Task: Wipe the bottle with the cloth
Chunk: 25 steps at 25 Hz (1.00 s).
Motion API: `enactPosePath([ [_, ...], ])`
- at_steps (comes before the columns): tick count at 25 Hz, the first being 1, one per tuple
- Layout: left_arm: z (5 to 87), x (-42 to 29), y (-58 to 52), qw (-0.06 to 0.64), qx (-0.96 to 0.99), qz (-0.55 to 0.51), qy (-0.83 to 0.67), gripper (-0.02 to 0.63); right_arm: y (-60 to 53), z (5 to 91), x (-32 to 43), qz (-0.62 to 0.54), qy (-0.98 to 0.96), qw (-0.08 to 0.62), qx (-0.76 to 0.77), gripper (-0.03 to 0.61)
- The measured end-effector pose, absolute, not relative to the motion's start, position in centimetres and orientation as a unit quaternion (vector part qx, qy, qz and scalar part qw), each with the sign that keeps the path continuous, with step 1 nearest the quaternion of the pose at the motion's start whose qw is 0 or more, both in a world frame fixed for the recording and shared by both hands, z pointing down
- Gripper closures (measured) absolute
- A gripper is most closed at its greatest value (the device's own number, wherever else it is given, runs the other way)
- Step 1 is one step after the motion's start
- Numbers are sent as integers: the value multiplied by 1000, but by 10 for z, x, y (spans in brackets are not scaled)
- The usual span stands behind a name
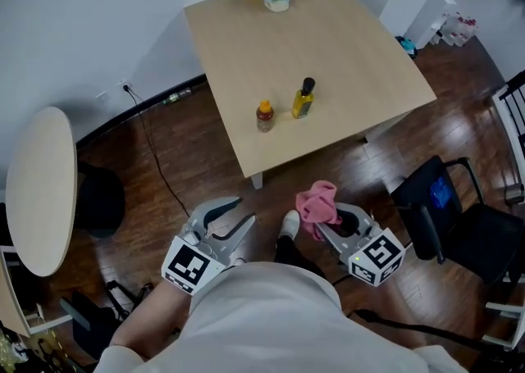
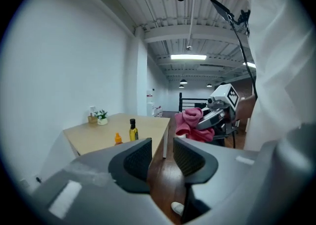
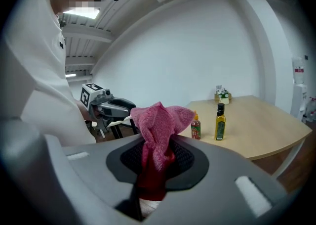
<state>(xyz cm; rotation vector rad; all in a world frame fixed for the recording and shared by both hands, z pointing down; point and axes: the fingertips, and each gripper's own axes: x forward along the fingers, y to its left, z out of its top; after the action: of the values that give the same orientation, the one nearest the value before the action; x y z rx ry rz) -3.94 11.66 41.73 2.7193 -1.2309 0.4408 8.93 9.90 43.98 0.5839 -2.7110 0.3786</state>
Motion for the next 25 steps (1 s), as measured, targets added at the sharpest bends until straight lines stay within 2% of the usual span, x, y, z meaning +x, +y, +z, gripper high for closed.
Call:
enactPosePath([
  [4,408,-71,181,111,907,91,-395,468,168,427,60,117,-951,174,228,488],
  [13,425,-87,277,123,921,109,-352,482,282,419,48,121,-941,185,258,488],
  [20,409,-66,298,113,920,102,-362,483,305,402,63,113,-948,158,254,488],
  [25,390,-17,310,105,929,92,-343,486,317,390,102,112,-948,143,261,488],
])
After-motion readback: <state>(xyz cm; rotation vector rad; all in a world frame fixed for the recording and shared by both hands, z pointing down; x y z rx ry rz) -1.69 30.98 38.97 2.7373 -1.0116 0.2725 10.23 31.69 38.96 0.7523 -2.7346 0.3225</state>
